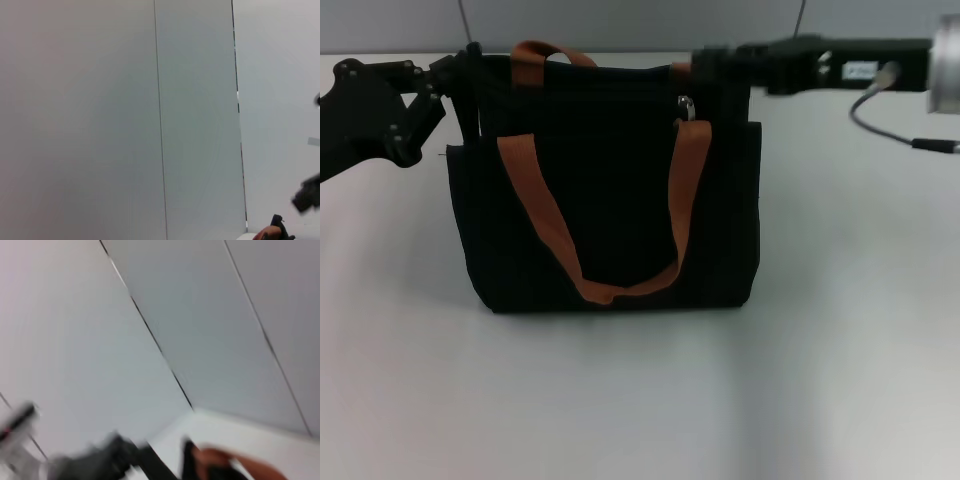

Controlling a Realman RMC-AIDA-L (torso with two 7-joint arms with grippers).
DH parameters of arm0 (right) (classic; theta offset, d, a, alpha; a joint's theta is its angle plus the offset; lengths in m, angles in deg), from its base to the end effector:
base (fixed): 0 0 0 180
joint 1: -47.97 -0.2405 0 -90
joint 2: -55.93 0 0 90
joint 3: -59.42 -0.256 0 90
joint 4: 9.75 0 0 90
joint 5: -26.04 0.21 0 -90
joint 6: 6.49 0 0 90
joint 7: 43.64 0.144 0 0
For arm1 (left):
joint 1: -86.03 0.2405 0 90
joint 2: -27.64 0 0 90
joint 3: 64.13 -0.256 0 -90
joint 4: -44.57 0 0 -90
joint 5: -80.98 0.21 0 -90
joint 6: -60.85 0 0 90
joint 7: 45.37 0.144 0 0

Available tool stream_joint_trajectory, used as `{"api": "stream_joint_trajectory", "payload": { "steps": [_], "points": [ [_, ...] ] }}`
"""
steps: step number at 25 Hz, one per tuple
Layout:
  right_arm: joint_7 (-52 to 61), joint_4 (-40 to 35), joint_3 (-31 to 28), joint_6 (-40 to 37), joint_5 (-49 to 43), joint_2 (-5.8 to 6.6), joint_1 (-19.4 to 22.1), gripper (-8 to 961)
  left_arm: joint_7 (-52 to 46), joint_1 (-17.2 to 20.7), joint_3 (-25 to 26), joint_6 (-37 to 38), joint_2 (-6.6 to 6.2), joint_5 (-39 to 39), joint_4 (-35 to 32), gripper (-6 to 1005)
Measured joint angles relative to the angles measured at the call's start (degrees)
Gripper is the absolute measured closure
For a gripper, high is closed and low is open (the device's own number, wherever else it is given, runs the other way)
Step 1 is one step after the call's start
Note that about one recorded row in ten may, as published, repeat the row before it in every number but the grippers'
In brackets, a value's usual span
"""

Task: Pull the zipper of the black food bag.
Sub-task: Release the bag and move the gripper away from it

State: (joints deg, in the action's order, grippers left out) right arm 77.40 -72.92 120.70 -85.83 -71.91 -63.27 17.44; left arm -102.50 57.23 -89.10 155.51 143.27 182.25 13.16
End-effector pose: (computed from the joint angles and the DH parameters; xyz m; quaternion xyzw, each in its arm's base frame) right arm 0.1508 0.3731 0.0326 -0.8956 0.3140 0.2974 0.1039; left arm -0.2747 0.3349 0.0616 -0.8778 -0.0874 -0.3641 0.2986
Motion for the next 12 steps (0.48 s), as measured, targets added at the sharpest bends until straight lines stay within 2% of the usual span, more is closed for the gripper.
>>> {"api": "stream_joint_trajectory", "payload": {
  "steps": [3,4,7,8,9,12],
  "points": [
    [-12.81,5.85,-3.13,-3.88,10.68,0.05,2.08,805,-0.26,0.08,0.08,-0.05,0.37,-0.04,0.08,971],
    [-12.81,5.85,-3.13,-3.88,10.68,0.05,2.08,779,-0.26,0.08,0.08,-0.05,0.37,-0.04,0.08,971],
    [-22.16,11.01,-4.77,-7.99,16.32,0.02,3.16,700,-1.21,0.0,0.51,-0.12,0.52,-0.09,0.11,970],
    [-28.89,14.87,-5.63,-11.62,19.85,-0.02,4.1,674,-1.43,-0.02,0.67,-0.18,0.52,-0.09,0.11,970],
    [-28.89,14.87,-5.63,-11.62,19.85,-0.02,4.1,628,-1.5,-0.02,0.74,-0.24,0.55,-0.13,0.12,970],
    [-40.38,21.21,-6.63,-18.56,24.1,0.01,5.39,492,-1.55,0.15,0.76,-0.43,0.61,-0.39,0.13,969]
  ]
}}
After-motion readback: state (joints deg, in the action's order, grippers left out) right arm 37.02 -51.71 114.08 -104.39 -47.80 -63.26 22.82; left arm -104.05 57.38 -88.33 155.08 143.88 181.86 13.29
